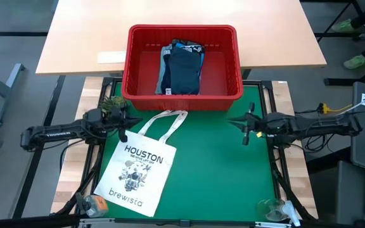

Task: Fold Laundry from Bin
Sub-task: Return to Home Position

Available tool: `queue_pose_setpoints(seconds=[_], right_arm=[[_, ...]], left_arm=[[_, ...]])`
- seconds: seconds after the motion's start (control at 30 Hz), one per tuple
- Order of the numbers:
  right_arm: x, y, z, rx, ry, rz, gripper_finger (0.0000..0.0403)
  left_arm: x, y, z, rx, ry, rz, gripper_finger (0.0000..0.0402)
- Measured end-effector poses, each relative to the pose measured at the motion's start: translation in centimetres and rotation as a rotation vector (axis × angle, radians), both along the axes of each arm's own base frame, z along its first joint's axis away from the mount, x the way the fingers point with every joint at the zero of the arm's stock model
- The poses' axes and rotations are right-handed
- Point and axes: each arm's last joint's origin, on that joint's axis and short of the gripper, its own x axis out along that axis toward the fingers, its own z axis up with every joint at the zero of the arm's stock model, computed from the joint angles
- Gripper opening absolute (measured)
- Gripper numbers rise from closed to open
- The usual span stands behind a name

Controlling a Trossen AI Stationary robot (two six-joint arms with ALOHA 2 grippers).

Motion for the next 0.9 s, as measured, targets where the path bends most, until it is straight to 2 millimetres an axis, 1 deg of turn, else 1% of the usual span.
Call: queue_pose_setpoints(seconds=[0.07, 0.17, 0.3, 0.4, 0.5, 0.6, 0.73, 0.9], right_arm=[[-1.0, -0.1, -0.4, -0.001, -0.012, 0.000, 0.0043], [-2.4, -0.2, -1.3, -0.001, 0.023, -0.001, 0.0043], [-3.9, -0.3, -1.8, 0.033, 0.057, -0.012, 0.0043], [-4.7, -0.3, -2.5, 0.027, 0.130, 0.010, 0.0043], [-5.1, -0.3, -3.0, 0.015, 0.192, 0.023, 0.0044], [-5.3, -0.4, -3.5, -0.005, 0.251, -0.017, 0.0044], [-5.2, -0.5, -3.6, -0.052, 0.273, -0.017, 0.0044], [-5.1, -0.4, -3.5, -0.107, 0.277, 0.037, 0.0044]], left_arm=[[-0.2, 0.0, -0.5, 0.012, 0.040, 0.017, 0.0004], [-0.3, 0.1, -1.2, 0.003, 0.112, 0.061, 0.0004], [-0.3, 0.2, -1.2, 0.004, 0.117, 0.090, 0.0004], [-0.3, 0.2, -1.2, 0.006, 0.118, 0.090, 0.0004], [-0.3, 0.2, -1.2, 0.007, 0.118, 0.090, 0.0004], [-0.3, 0.2, -1.2, 0.006, 0.119, 0.090, 0.0004], [-0.3, 0.2, -1.2, 0.007, 0.118, 0.089, 0.0004], [-0.3, 0.2, -1.2, 0.006, 0.119, 0.089, 0.0004]])
